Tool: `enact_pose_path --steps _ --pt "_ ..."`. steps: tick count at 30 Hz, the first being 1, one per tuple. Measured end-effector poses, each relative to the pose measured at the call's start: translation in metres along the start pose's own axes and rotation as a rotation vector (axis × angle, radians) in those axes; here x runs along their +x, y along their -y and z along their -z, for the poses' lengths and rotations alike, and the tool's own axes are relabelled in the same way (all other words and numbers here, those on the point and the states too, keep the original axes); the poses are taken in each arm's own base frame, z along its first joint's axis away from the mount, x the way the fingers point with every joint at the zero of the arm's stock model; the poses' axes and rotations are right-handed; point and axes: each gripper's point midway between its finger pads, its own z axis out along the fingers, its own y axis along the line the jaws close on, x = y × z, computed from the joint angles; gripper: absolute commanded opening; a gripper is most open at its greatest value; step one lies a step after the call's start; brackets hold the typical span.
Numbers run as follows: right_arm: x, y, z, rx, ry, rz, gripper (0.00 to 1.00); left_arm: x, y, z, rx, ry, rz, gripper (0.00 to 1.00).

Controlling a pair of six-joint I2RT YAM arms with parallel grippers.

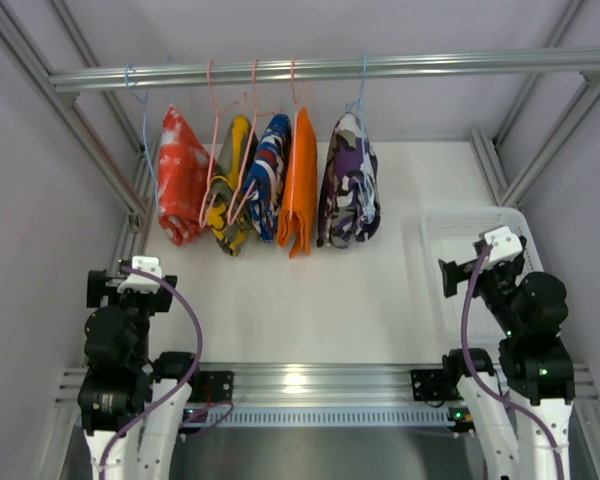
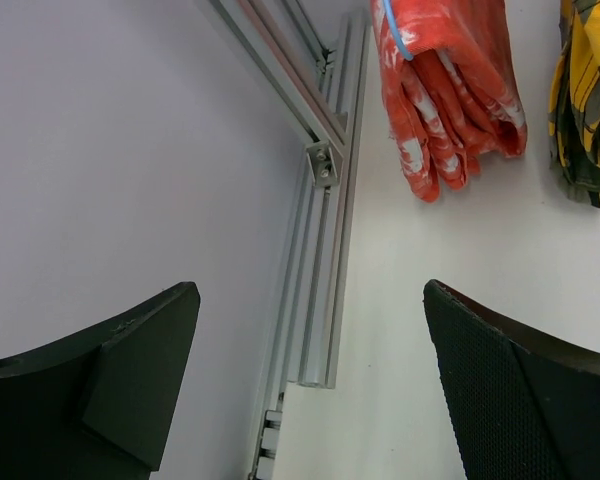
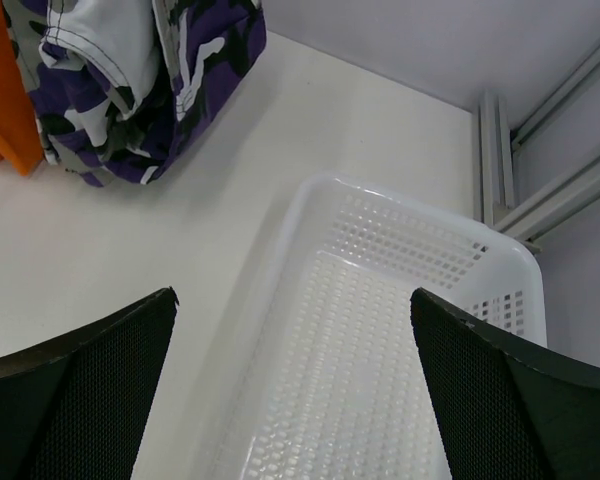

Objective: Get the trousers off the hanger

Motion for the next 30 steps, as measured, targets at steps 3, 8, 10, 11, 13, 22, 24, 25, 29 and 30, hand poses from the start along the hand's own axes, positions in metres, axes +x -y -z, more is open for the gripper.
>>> enact_pose_path --steps 3,8,10,11,13,22,24,25,29,30 --pt "-0.004 0.0 0.0 -0.006 -0.003 -0.005 0.99 -0.004 -0.001 0.002 0.008 0.012 -0.02 0.99" --pt "-0.031 -0.007 -0.007 -0.079 -0.008 -0.073 0.99 -0.039 -0.019 0.014 -0.012 0.072 -0.006 0.99" --pt "-0.048 -0.013 -0.012 -0.133 -0.006 -0.129 1.0 -0.057 -0.027 0.015 -0.014 0.088 0.014 0.99" --pt "-0.054 -0.016 -0.015 -0.16 -0.008 -0.155 1.0 -0.065 -0.028 0.014 -0.008 0.093 0.024 0.99" --pt "-0.073 -0.025 -0.022 -0.237 -0.013 -0.234 0.99 -0.078 -0.028 0.011 0.012 0.098 0.04 0.99" --pt "-0.133 -0.068 -0.057 -0.581 -0.031 -0.677 0.94 -0.089 -0.005 0.002 0.145 0.113 0.046 0.99" --pt "-0.146 -0.072 -0.063 -0.624 -0.02 -0.74 0.95 -0.09 -0.001 0.003 0.167 0.121 0.045 0.99" --pt "-0.153 -0.074 -0.065 -0.648 -0.018 -0.767 0.95 -0.091 0.0 0.004 0.176 0.124 0.044 0.99" --pt "-0.19 -0.082 -0.082 -0.747 0.012 -0.829 0.94 -0.098 0.002 0.005 0.203 0.138 0.044 0.99" --pt "-0.197 -0.085 -0.085 -0.769 0.018 -0.837 0.94 -0.099 0.002 0.005 0.206 0.139 0.043 0.99"
